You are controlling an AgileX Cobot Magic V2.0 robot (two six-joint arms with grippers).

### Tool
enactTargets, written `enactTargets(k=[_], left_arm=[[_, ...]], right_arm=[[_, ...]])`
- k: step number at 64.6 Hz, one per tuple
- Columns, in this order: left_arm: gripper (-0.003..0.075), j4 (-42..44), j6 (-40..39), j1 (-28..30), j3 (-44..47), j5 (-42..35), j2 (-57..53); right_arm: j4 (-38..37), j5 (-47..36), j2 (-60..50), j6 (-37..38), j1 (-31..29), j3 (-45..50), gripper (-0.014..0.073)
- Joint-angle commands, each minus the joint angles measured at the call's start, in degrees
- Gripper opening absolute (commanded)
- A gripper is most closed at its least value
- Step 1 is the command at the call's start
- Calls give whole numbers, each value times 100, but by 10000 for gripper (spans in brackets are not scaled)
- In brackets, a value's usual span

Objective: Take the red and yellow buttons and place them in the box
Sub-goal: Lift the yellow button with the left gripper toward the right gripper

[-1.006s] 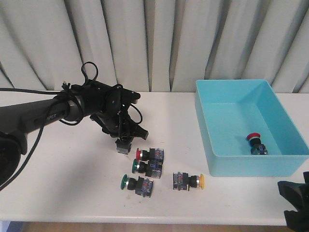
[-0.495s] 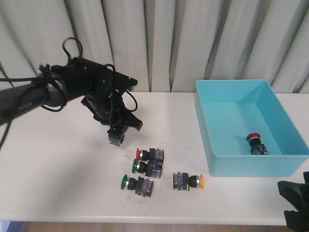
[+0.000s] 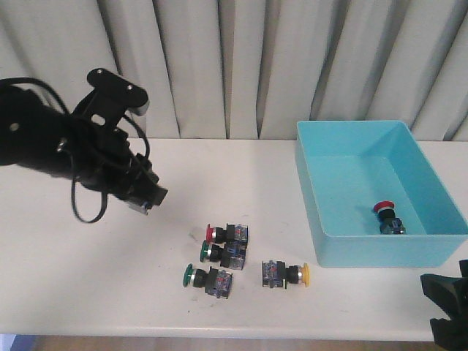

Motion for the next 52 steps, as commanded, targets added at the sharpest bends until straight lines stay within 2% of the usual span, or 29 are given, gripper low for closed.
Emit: enactTargets(k=[1, 16, 27, 36, 45, 52], left_arm=[[146, -1034, 1047, -6, 328, -410, -534], [146, -4293, 4652, -6, 832, -291, -589], [146, -5869, 7129, -6, 881, 306, -584], [146, -6739, 7972, -6, 881, 559, -584], [146, -7410, 8095, -6, 881, 568, -584], [146, -7683, 8224, -6, 881, 562, -584]], right_arm=[[-43, -322, -5, -57, -7, -139, 365], [-43, -307, -5, -57, -7, -139, 365], [-43, -265, -5, -57, -7, -139, 365], [-33, -237, -5, -161, -7, -139, 365], [-33, -270, -5, -409, -7, -139, 384], [21, -423, 15, -735, -7, -139, 449]])
